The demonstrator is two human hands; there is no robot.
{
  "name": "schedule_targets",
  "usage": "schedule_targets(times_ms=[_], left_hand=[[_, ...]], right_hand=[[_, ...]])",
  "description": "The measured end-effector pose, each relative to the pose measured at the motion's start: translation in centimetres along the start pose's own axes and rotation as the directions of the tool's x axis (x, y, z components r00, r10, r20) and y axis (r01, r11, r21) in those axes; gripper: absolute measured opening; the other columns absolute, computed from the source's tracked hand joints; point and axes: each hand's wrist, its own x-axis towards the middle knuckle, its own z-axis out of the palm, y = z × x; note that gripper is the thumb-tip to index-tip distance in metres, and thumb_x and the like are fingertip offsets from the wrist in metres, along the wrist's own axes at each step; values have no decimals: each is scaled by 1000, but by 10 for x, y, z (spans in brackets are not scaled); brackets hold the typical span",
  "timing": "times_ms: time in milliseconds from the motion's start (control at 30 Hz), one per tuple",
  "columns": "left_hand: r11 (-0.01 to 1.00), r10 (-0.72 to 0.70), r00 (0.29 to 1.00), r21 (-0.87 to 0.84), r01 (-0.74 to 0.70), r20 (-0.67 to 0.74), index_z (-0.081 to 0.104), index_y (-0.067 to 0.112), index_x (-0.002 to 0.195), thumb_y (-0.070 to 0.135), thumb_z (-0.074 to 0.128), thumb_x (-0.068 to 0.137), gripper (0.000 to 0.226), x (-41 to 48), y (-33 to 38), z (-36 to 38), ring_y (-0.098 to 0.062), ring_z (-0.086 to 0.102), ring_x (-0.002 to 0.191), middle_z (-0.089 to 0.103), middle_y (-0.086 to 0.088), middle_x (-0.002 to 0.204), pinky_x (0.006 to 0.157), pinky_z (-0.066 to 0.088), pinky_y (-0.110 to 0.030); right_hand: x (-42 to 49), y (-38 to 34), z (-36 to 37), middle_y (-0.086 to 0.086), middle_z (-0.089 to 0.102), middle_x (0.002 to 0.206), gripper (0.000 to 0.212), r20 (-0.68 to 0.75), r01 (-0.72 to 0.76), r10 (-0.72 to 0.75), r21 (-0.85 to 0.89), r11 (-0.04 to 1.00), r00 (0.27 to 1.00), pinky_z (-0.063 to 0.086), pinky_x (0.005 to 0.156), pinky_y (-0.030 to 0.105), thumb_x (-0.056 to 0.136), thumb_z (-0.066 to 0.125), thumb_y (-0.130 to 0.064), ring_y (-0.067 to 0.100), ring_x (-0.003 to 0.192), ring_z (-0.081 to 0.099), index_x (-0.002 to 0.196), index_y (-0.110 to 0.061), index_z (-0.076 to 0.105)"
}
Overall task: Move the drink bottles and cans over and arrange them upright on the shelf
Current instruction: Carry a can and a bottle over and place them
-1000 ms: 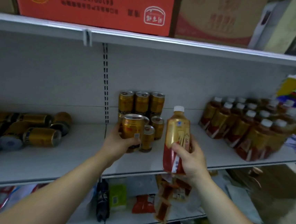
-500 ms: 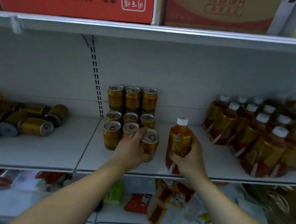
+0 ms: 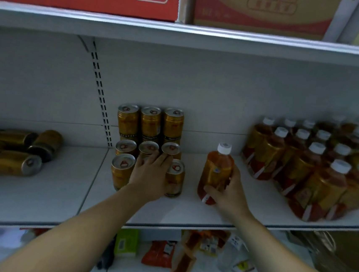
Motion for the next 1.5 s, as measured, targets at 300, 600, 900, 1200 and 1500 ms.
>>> schedule_targets(times_ms=[300, 600, 900, 1200, 1500], left_hand=[[1000, -14, 998, -1, 14, -66, 12, 22, 148, 52, 53, 84, 81, 2, 8, -6, -26, 5, 143, 14, -1, 155, 111, 1, -56], [842, 65, 998, -535, -66, -22, 23, 19, 146, 43, 64, 82, 80, 10, 78, -16, -24, 20, 140, 24, -5, 153, 114, 17, -38], [808, -194, 981, -568, 157, -4, 44, 25, 117, 57, 69, 68, 64, 36, 137, -4, -20, 58, 106, 60, 3, 111, 96, 43, -37], [316, -266, 960, -934, 167, 81, 26, 35, 125, 10, 80, 70, 81, 44, 206, 13, -4, 56, 98, 52, 18, 110, 68, 49, -11], [412, -88, 992, -904, 117, 88, 22, 47, 130, 25, 78, 68, 87, 77, 281, 19, 3, 51, 103, 48, 35, 107, 81, 38, -13]], right_hand=[[15, 0, 3, -21, 50, 113, 83, -74, -30, 26, -56, 998, 997, 37, 73, 2, 69, 83, -10, -8, 97, 51, 127, -36, 32], [17, -28, -70, -16, 46, 125, 64, 15, 150, -155, -362, 920, 988, 33, 95, 15, 75, 76, -43, 4, 116, 42, 131, -36, 45], [112, -48, -255, 9, 39, 147, 86, 83, 26, 129, -918, 395, 988, 37, 103, 47, 68, 40, -82, 36, 131, 39, 141, -36, 37], [135, -10, -262, 11, 42, 144, 89, 186, 50, 234, -870, 490, 954, 32, 98, 49, 67, 30, -81, 38, 127, 39, 139, -29, 34], [135, -4, -260, 13, 24, 155, 84, 149, -9, 273, -865, 502, 951, 24, 105, 61, 71, 27, -77, 44, 138, 17, 144, -34, 26]])
